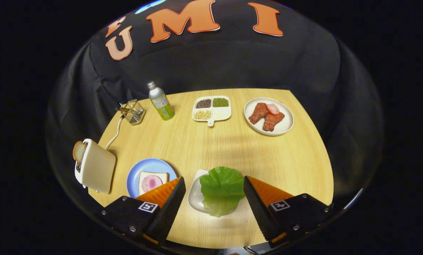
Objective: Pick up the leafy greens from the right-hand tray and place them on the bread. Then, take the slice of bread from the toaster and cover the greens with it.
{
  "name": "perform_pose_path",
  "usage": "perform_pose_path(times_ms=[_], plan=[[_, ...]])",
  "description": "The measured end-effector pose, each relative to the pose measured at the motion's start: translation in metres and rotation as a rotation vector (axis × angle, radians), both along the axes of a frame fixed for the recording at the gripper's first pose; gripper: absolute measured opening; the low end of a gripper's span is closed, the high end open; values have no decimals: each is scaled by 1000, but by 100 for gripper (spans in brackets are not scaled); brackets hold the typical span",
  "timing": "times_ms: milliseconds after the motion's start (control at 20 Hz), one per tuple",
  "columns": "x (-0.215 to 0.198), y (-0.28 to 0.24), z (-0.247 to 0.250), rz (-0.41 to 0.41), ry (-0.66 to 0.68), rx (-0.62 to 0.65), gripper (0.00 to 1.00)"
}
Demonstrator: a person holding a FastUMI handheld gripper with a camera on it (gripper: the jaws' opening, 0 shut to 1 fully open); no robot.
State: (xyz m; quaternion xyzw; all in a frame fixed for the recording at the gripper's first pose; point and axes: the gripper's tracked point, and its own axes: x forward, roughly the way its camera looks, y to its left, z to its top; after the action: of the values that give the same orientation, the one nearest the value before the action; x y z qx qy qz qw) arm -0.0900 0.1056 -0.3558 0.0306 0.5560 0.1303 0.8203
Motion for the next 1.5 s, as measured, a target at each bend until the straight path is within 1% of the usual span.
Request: perform_pose_path(times_ms=[200,350,700,850,1150,1350,1500], plan=[[-8,6,-23,9,87,-13,98],[-14,5,-45,14,162,-48,97],[-27,5,-94,66,307,-128,96],[-35,7,-111,57,369,-138,92],[-40,3,-135,50,413,-198,90],[-39,4,-138,24,429,-186,82],[-38,4,-139,15,441,-186,79]])
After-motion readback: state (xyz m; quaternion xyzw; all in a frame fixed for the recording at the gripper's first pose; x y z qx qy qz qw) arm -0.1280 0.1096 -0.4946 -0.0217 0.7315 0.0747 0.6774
